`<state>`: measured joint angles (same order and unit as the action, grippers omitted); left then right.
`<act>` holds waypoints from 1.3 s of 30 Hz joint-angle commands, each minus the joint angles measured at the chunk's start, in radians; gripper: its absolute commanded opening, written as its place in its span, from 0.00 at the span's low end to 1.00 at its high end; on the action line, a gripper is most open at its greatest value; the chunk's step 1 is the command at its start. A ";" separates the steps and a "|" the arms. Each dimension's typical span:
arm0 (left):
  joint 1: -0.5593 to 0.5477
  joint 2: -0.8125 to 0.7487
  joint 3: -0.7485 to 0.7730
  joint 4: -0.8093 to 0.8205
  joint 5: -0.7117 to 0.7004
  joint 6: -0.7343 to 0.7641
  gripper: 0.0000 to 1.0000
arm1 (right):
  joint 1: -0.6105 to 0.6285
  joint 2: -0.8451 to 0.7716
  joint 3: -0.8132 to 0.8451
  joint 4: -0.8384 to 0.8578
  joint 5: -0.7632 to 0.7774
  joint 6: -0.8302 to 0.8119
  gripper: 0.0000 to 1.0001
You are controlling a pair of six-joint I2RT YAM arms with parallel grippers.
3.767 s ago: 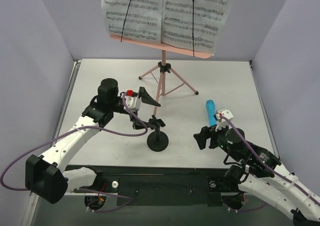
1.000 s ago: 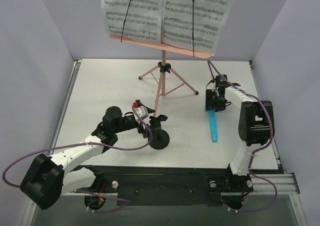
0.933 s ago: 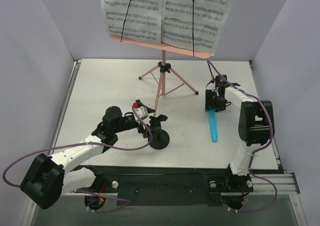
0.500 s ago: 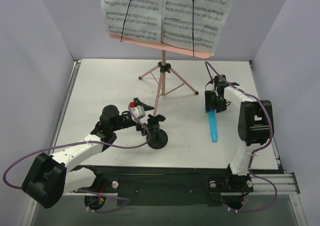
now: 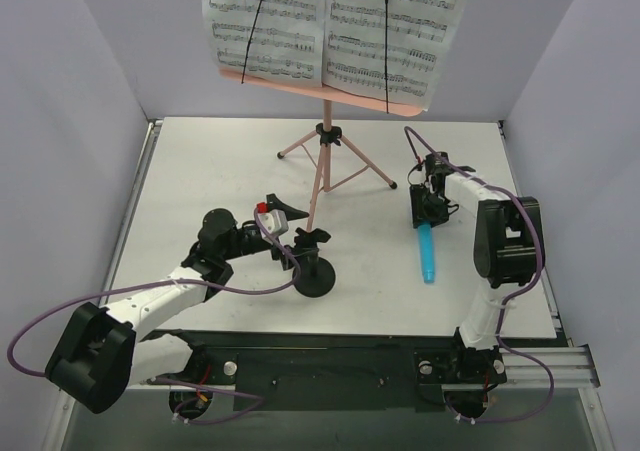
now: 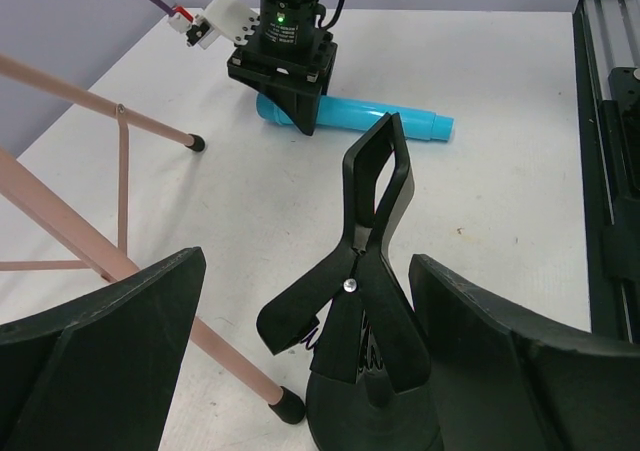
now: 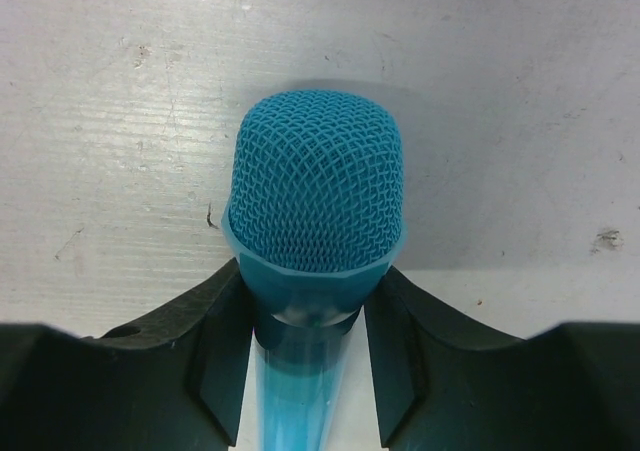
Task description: Set up the instrument practice props
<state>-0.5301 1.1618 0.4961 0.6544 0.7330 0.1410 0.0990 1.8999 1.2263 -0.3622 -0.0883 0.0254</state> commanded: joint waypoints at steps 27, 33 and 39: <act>0.028 0.019 0.041 -0.041 0.114 0.060 0.94 | 0.423 -1.089 -0.754 0.827 -0.336 -0.230 0.00; 0.021 0.021 0.032 -0.003 0.085 0.014 0.95 | 0.423 -1.000 -0.585 0.841 -0.456 -0.289 0.00; 0.018 0.015 0.030 -0.021 0.075 0.015 0.95 | 0.421 -0.941 -0.455 0.870 -0.694 -0.300 0.00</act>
<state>-0.5049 1.1923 0.5133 0.5976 0.8177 0.1665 0.5179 0.9478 0.6605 0.3931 -0.5735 -0.2333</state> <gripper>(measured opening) 0.944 0.383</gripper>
